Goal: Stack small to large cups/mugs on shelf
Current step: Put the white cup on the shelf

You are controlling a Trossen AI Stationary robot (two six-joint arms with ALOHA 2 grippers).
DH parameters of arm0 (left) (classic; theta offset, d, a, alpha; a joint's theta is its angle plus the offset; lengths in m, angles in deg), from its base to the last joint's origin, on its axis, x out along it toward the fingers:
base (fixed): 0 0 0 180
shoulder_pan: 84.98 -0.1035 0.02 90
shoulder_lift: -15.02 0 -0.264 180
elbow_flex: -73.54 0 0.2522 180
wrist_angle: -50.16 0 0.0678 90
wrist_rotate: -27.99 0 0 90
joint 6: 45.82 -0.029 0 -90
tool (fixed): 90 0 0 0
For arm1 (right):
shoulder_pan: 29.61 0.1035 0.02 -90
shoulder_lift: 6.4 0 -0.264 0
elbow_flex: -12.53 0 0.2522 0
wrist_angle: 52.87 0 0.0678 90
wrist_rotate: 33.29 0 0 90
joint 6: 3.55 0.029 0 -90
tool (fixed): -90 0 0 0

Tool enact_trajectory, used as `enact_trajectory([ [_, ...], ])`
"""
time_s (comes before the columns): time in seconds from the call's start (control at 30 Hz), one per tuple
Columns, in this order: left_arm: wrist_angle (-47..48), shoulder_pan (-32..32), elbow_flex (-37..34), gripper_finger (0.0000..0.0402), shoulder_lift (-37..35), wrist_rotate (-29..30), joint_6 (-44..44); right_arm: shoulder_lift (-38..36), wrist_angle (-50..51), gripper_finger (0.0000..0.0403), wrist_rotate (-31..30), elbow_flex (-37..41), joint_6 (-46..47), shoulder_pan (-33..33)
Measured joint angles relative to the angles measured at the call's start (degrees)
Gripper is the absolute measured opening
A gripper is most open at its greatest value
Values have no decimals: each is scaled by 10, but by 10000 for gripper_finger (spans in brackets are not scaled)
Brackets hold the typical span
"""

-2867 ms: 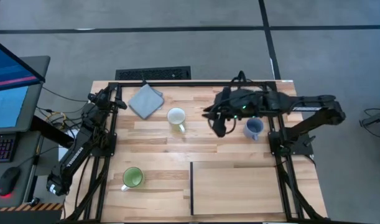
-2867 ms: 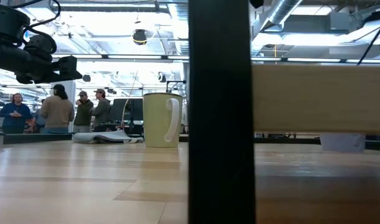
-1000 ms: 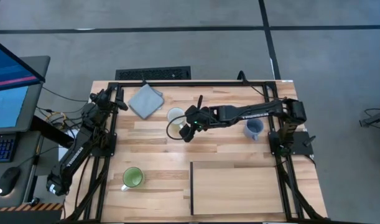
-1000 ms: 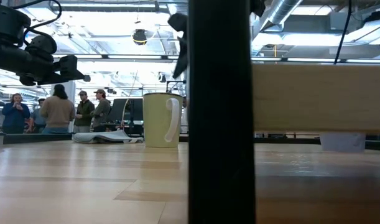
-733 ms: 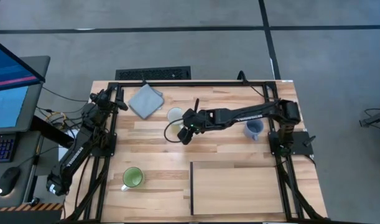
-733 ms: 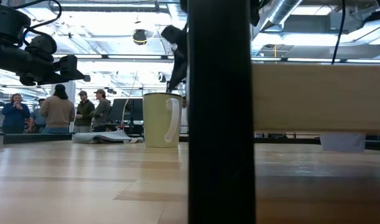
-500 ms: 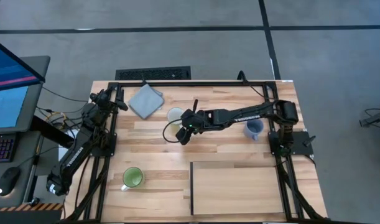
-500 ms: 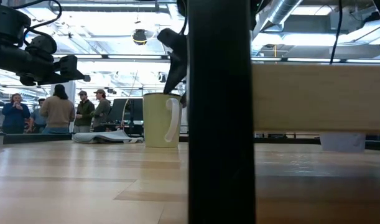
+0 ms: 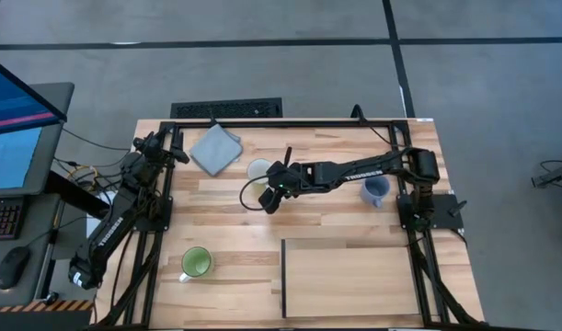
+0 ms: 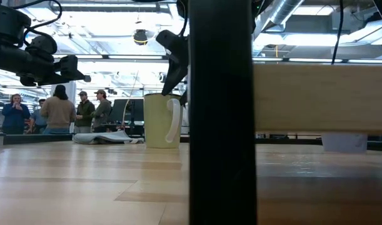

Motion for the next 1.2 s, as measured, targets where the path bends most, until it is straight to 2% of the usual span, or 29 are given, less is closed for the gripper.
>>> enact_trajectory([
  [1.2, 0, 0, 0, 304, 0, 0, 0, 0, 27, 260, -17, 1, 30, 2],
])
